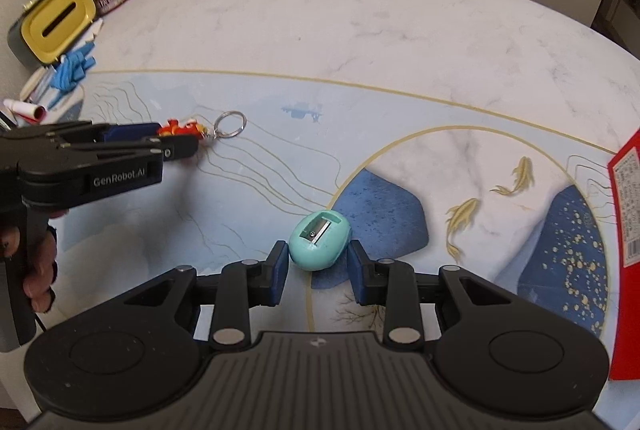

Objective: Organize objects
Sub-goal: 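Carry the dragon keychain and teal sharpener over the shoebox with both tools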

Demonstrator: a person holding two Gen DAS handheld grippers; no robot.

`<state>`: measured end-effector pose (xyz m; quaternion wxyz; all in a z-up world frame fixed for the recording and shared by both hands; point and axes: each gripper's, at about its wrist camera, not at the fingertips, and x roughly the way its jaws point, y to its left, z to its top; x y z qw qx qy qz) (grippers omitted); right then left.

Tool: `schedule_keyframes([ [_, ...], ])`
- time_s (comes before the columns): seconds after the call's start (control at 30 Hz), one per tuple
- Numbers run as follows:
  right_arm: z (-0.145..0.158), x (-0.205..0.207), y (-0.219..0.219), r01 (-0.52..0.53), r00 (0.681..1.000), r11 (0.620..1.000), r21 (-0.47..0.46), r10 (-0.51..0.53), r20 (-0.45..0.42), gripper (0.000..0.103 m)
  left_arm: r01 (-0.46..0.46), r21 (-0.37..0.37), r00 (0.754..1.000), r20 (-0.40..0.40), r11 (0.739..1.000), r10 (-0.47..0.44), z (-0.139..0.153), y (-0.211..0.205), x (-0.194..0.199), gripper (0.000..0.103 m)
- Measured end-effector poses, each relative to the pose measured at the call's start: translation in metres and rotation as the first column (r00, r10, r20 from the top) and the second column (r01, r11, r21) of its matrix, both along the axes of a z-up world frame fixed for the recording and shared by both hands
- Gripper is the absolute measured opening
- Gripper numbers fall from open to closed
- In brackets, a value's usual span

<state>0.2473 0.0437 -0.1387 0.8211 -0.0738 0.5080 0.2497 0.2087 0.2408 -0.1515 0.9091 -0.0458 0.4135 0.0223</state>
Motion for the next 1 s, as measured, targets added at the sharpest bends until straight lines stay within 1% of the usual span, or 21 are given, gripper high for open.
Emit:
schedule_keyframes([
  [0.27, 0.03, -0.014, -0.03, 0.004, 1.0, 0.997, 0.071, -0.005, 0.022, 0.031, 0.041, -0.036, 0.999, 0.027, 0.999, -0.04, 0.03, -0.032, -0.017, 0.038],
  [0.47, 0.052, -0.024, -0.061, 0.013, 0.998, 0.993, 0.113, -0.019, 0.054, 0.031, 0.079, -0.059, 0.996, 0.039, 0.995, -0.077, 0.051, -0.059, -0.027, 0.038],
  [0.7, 0.075, -0.031, -0.111, 0.041, 0.994, 0.989, 0.143, -0.054, 0.095, 0.031, 0.132, -0.072, 0.99, 0.062, 0.989, -0.127, 0.077, -0.104, -0.027, 0.038],
  [0.87, 0.089, -0.03, -0.155, 0.069, 0.987, 0.987, 0.148, -0.089, 0.133, 0.031, 0.184, -0.056, 0.981, 0.078, 0.981, -0.179, 0.092, -0.146, -0.022, 0.038],
  [1.0, 0.098, -0.027, -0.195, 0.107, 0.979, 0.982, 0.153, -0.131, 0.158, 0.031, 0.224, -0.056, 0.971, 0.101, 0.973, -0.217, 0.106, -0.182, -0.016, 0.038],
])
